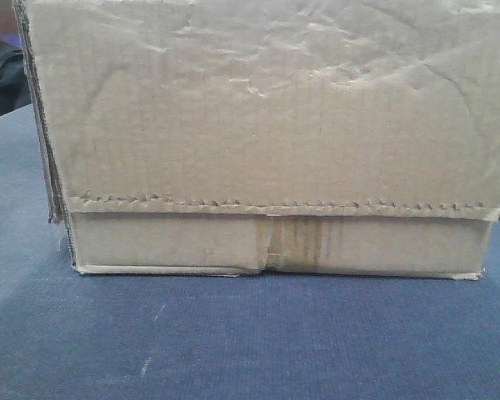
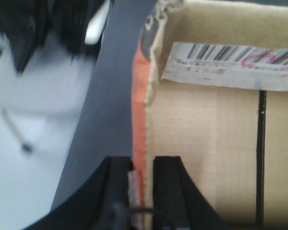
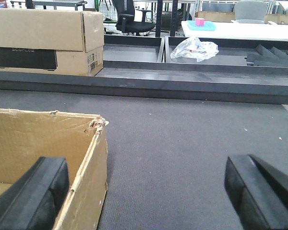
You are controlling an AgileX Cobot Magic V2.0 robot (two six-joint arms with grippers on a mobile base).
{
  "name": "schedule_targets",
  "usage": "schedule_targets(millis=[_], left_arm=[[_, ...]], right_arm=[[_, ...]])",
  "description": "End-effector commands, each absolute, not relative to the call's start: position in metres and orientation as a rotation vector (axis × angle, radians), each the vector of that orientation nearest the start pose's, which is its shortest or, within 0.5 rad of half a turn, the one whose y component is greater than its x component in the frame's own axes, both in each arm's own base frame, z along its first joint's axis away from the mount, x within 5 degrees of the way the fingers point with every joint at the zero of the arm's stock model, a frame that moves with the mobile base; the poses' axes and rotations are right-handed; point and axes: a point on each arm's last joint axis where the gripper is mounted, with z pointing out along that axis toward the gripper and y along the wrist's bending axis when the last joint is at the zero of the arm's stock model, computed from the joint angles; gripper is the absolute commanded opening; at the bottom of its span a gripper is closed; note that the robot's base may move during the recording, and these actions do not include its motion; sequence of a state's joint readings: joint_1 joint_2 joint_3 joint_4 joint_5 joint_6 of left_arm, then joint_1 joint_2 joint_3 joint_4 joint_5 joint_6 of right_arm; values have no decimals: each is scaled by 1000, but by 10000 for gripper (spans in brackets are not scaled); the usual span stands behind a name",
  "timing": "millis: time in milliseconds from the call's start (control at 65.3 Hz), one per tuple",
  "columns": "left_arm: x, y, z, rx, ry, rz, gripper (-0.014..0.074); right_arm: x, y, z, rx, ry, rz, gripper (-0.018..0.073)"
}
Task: Stack two boxes on right shelf middle
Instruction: 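Close both grippers on the side walls of the two stacked boxes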
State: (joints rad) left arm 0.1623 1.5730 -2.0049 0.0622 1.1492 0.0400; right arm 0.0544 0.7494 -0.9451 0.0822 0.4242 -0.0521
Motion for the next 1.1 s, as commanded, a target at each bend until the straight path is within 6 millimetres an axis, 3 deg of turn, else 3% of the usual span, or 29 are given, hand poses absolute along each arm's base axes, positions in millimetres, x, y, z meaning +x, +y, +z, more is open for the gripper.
schedule_targets(millis=[0, 184, 306, 444, 597, 873, 1088], left_arm=[[298, 36, 522, -111, 2102, 63, -111], [281, -19, 551, 52, 2010, -154, -111], [278, -62, 552, 165, 1991, -268, -111], [290, -112, 533, 284, 2049, -351, -111], [316, -151, 500, 336, 2150, -354, -111], [362, -176, 437, 346, 2352, -314, -111], [376, -183, 413, 350, 2430, -293, -111]], right_arm=[[143, 11, 426, -56, 1683, 79, 559], [143, 11, 426, -56, 1683, 79, 559], [143, 11, 426, -58, 1683, 80, 559], [143, 13, 425, -69, 1687, 90, 559], [143, 13, 424, -71, 1706, 91, 559], [143, 13, 422, -73, 1722, 91, 559], [143, 13, 422, -73, 1722, 91, 559]])
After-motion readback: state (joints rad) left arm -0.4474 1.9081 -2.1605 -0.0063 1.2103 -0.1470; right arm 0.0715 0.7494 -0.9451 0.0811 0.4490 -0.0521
